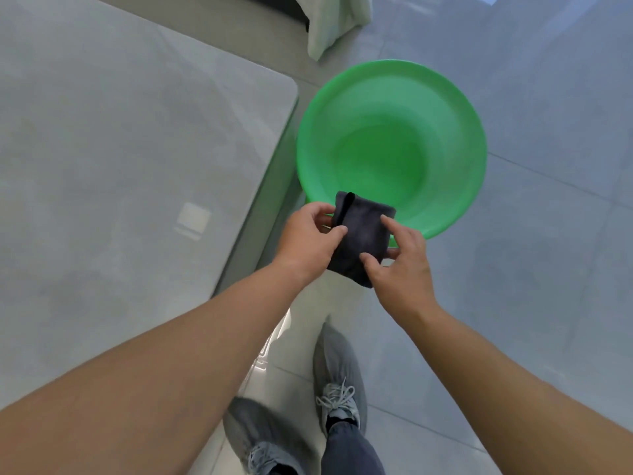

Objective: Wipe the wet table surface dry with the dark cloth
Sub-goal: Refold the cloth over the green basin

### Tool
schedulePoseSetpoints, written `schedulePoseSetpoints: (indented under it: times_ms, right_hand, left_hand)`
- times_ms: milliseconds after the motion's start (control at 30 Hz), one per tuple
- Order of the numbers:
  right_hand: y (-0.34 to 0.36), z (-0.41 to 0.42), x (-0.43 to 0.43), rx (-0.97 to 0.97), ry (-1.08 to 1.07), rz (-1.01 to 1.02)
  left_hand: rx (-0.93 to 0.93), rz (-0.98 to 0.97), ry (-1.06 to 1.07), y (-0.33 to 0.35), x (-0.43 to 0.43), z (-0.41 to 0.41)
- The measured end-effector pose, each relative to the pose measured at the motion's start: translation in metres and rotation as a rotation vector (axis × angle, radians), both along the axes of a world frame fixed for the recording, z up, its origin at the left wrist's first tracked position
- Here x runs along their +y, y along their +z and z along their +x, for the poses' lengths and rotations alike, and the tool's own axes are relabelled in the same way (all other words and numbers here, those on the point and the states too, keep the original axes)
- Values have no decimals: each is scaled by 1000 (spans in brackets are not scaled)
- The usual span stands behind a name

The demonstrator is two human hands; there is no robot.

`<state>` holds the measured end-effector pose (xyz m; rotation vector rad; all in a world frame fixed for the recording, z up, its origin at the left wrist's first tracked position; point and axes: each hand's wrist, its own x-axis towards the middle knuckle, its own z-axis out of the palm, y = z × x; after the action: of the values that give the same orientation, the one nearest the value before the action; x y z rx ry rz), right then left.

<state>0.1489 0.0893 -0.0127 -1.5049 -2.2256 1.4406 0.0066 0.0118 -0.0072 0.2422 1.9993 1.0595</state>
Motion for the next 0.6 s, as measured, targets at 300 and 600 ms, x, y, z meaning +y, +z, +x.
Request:
schedulePoseSetpoints:
  times_ms: [300, 600]
  right_hand:
    - [-9, 0, 8, -41, -1, -27]
    - [-12, 1, 10, -122, 87, 30]
  left_hand:
    - [208, -41, -440, 4, 1, -15]
    - [318, -232, -675, -4, 8, -25]
